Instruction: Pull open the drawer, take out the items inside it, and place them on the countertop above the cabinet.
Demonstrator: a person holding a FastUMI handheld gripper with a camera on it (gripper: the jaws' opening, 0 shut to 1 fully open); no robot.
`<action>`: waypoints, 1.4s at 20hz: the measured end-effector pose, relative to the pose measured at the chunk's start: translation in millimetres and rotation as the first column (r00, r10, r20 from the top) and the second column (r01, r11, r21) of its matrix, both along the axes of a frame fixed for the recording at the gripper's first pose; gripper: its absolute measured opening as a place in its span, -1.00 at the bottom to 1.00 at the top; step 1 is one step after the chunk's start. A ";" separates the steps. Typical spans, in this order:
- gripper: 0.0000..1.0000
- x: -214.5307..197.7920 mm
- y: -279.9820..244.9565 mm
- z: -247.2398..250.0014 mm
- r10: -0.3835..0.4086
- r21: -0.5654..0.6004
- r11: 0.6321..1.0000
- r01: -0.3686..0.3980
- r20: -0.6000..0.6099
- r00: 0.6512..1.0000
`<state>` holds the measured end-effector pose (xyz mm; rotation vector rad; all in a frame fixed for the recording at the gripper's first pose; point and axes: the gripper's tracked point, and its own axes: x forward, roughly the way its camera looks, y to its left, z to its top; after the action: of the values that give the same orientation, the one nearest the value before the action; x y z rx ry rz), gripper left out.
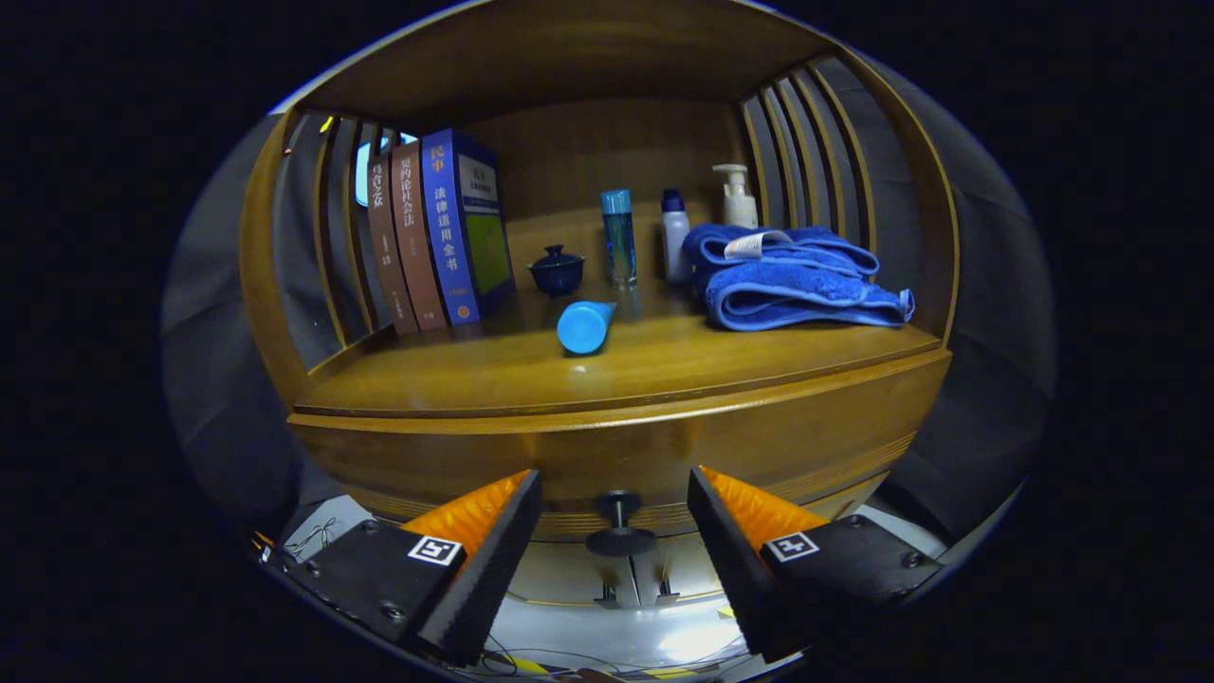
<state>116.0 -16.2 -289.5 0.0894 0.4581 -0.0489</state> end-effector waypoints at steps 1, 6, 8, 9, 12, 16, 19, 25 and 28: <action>1.00 -4.7 -0.1 7.4 -0.003 0.002 1.000 0.003 0.006 1.000; 1.00 -28.6 -2.0 90.8 0.004 -0.035 0.999 0.001 0.135 0.991; 1.00 -42.8 -0.5 134.3 0.016 -0.049 0.999 -0.006 0.199 0.980; 0.99 -51.1 1.0 154.3 0.022 -0.055 0.998 -0.010 0.230 0.973; 0.99 -78.5 5.0 198.5 0.041 -0.075 0.997 -0.020 0.290 0.956; 0.98 -115.1 8.9 230.2 0.063 -0.082 0.996 -0.041 0.287 0.956; 0.99 -135.8 14.1 241.1 0.080 -0.071 0.995 -0.063 0.273 0.959; 0.99 -154.1 19.3 263.2 0.090 -0.058 0.995 -0.075 0.307 0.948; 0.99 -155.3 18.5 268.4 0.092 -0.061 0.995 -0.077 0.316 0.944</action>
<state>-39.3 2.3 -21.1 0.0289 0.1361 0.0389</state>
